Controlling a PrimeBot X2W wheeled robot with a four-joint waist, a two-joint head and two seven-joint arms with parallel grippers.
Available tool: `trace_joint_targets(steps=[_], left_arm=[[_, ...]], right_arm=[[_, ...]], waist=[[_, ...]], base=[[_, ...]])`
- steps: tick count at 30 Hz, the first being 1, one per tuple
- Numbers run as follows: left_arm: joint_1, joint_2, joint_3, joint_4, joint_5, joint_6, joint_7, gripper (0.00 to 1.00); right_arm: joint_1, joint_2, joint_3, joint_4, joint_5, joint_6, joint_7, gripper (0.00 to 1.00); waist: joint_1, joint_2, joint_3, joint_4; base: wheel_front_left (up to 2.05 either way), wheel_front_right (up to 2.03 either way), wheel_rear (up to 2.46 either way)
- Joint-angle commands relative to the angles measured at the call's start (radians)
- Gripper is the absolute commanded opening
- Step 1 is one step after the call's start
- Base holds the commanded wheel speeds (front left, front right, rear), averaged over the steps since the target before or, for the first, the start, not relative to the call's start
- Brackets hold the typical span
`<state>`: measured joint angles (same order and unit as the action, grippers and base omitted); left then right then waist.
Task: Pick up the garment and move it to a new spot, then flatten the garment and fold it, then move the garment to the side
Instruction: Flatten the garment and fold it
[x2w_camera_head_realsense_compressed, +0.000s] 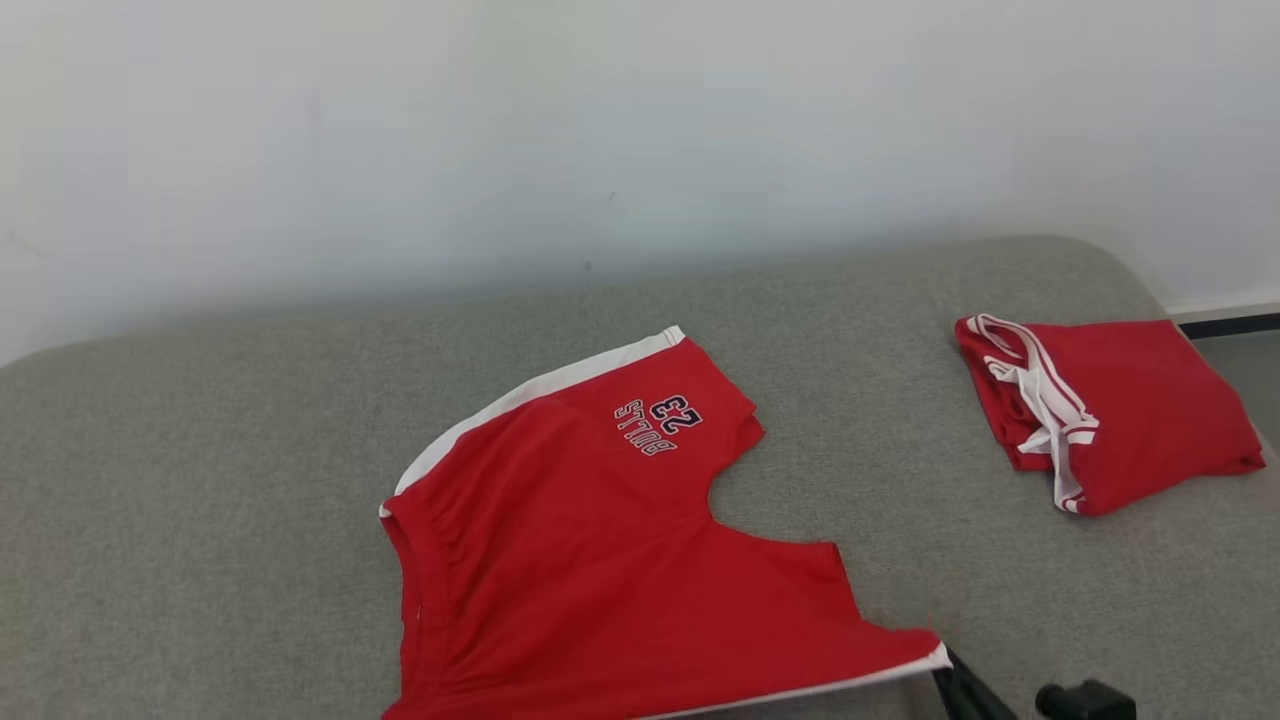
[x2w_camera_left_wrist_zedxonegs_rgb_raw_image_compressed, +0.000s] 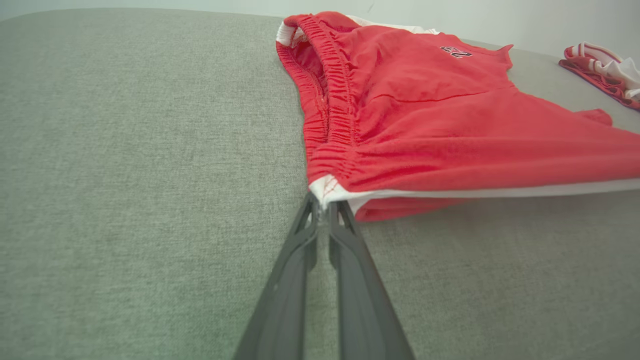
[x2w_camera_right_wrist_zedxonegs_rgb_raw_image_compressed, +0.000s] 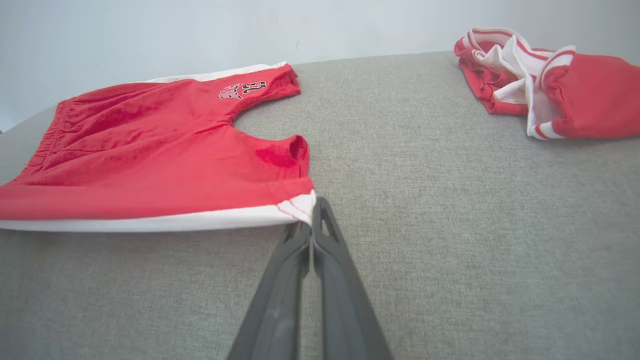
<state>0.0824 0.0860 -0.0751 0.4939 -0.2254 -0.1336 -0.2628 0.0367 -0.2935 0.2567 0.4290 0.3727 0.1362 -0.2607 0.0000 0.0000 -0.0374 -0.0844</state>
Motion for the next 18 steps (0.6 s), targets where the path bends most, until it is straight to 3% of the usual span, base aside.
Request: trace_joint_targets(steps=[1, 10, 18], left_arm=[[0.000, 0.019, 0.010, -0.008, 0.000, 0.006, -0.002, 0.00], [-0.075, 0.025, -0.017, -0.075, 0.003, 0.006, -0.002, 0.00], [-0.187, 0.008, -0.010, -0.096, 0.045, 0.005, -0.002, 0.00]], right_arm=[[-0.020, -0.022, -0.017, -0.012, 0.004, -0.011, -0.006, 0.00], [-0.120, -0.055, -0.019, -0.066, 0.003, -0.009, -0.005, 0.00], [-0.305, -0.057, -0.010, -0.013, -0.030, -0.009, -0.005, 0.00]], waist=[[0.0000, 0.0000, 0.018, 0.011], [0.0000, 0.0000, 0.077, 0.048], [0.0000, 0.0000, 0.173, 0.085]], base=[[0.00, 0.00, 0.00], [0.00, 0.00, 0.00], [0.00, 0.00, 0.00]])
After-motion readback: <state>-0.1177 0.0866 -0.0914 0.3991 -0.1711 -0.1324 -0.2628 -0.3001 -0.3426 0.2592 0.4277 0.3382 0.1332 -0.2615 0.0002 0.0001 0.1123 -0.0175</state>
